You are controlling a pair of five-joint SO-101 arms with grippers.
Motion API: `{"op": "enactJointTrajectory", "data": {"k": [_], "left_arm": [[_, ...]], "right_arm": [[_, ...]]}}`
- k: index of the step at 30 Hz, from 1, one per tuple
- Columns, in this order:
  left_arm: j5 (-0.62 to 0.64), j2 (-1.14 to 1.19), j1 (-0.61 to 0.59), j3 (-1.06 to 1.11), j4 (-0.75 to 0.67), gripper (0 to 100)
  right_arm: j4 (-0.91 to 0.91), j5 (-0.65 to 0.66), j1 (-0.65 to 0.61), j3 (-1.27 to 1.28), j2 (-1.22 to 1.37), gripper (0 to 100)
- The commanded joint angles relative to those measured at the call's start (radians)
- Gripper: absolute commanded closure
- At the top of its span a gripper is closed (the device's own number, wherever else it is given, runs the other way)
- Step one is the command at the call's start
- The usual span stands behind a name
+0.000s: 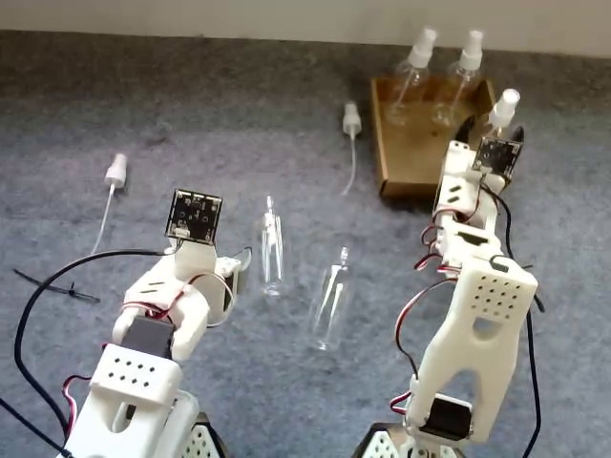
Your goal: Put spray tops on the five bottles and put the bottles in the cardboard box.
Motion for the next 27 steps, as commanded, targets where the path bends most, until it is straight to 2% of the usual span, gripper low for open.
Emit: {"op": "enactJointTrajectory", "data": {"k": [1,7,14,27], "left_arm": [[-0.009,-0.005,0.021,-0.008,-0.018,82],[-0.009,-0.005,0.021,-0.008,-0.018,82],[-0.009,-0.004,0.021,-0.008,-0.018,82],[-0.009,-0.004,0.021,-0.008,-0.018,82]], "right_arm": [[-0.015,0.005,0.013,0.002,-0.035,72.7],[-0.016,0.005,0.013,0.002,-0.035,71.8],[-0.016,0.003,0.012,0.008,-0.033,58.7],[-0.016,0.003,0.022,0.002,-0.036,58.7]]}}
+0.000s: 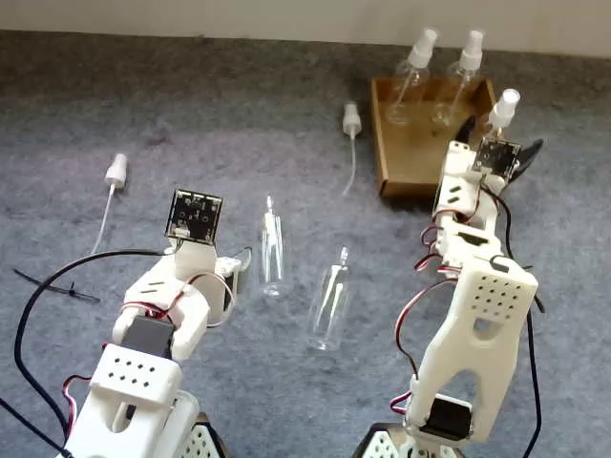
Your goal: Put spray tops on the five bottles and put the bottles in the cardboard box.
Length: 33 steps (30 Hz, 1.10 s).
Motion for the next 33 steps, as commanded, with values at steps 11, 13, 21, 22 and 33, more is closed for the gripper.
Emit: {"op": "enactJointTrajectory", "data": {"k": [11,13,21,22,33], "left_arm": [[-0.009,-0.004,0.021,-0.008,-0.020,82],[-0.009,-0.004,0.021,-0.008,-0.018,82],[-0.009,-0.004,0.021,-0.008,-0.017,82],[-0.009,-0.004,0.021,-0.008,-0.017,82],[-0.008,-0.004,0.025,-0.008,-0.018,82]], "right_arm": [[0.150,-0.126,0.039,-0.002,-0.265,58.7],[0.156,-0.123,0.027,-0.004,-0.262,58.7],[0.156,-0.123,0.008,-0.007,-0.282,58.7],[0.156,-0.123,0.008,-0.005,-0.295,58.7],[0.159,-0.052,-0.039,0.001,-0.414,58.7]]}}
